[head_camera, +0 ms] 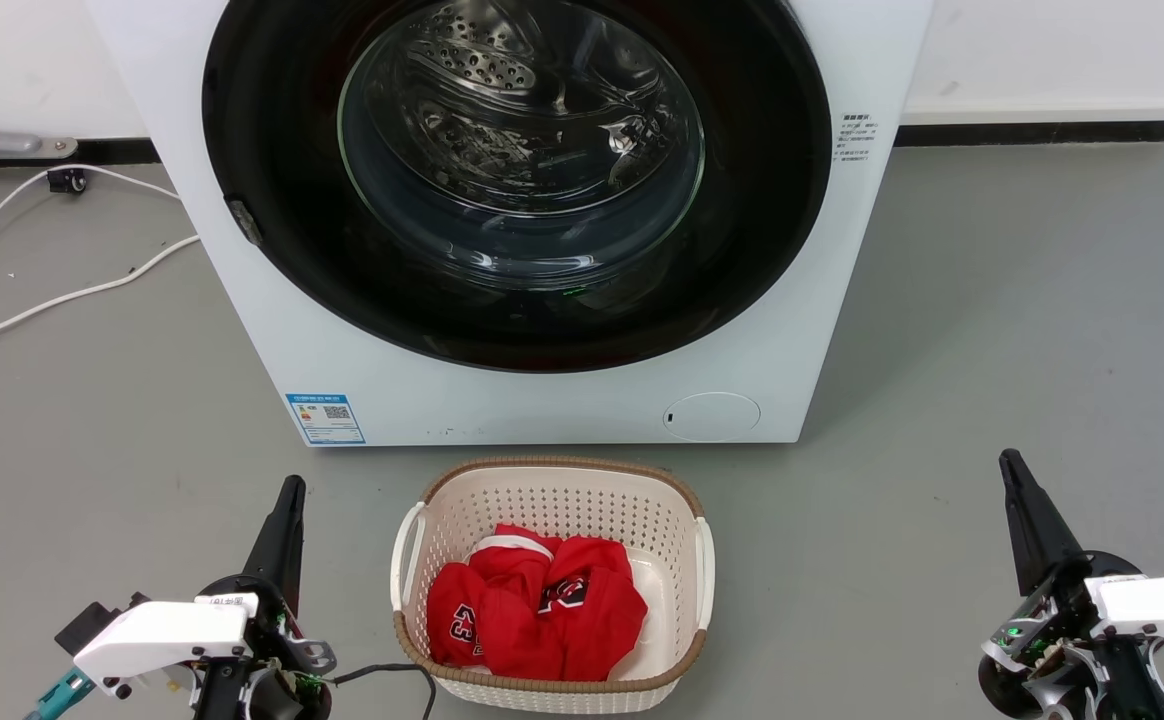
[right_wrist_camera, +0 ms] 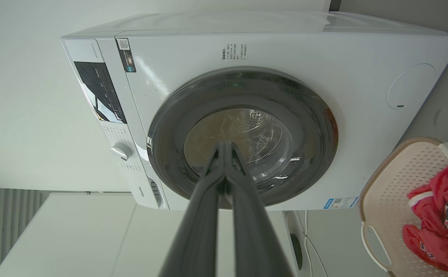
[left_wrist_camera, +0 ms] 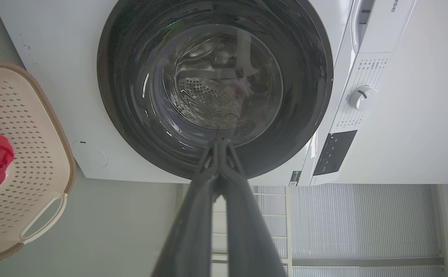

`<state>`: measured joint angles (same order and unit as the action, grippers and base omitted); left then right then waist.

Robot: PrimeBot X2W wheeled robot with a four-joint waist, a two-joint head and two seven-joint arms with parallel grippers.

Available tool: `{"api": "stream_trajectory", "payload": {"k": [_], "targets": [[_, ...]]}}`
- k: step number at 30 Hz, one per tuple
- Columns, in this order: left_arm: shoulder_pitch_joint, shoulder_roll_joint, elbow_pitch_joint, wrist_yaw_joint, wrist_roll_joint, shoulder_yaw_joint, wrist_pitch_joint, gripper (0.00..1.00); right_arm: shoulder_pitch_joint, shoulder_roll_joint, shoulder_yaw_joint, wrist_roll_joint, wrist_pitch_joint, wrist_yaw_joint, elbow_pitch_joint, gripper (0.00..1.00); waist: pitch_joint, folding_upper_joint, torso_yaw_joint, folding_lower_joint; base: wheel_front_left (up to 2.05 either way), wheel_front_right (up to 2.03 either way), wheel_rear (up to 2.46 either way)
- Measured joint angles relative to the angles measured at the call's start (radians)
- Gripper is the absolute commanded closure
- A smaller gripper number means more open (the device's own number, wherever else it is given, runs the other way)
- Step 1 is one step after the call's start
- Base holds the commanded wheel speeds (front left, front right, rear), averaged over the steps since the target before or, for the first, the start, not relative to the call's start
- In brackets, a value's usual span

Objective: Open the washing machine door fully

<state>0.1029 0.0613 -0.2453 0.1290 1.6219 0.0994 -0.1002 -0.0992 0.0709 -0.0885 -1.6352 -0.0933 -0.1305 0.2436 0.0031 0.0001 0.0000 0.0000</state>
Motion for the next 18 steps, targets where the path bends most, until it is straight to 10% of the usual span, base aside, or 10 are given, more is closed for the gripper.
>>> {"api": "stream_trajectory", "payload": {"k": [4,5,18], "targets": [[0.000,0.000,0.000,0.000,0.000,0.001,-0.002,1.00,0.000,-0.001,-0.001,0.003,-0.001,0.000,0.000,1.00,0.000,0.0000,0.000,0.0000,0.00,0.00,0.00],[0.000,0.000,0.000,0.000,0.000,0.001,-0.002,0.00,0.000,-0.001,-0.002,0.003,-0.001,0.000,0.000,0.00,0.000,0.0000,0.000,0.0000,0.00,0.00,0.00],[-0.029,-0.007,0.002,-0.001,-0.024,-0.041,0.042,0.00,0.044,-0.008,0.021,0.020,0.045,0.000,-0.014,0.00,-0.001,0.0000,-0.005,0.0000,0.00,0.00,0.00]]}}
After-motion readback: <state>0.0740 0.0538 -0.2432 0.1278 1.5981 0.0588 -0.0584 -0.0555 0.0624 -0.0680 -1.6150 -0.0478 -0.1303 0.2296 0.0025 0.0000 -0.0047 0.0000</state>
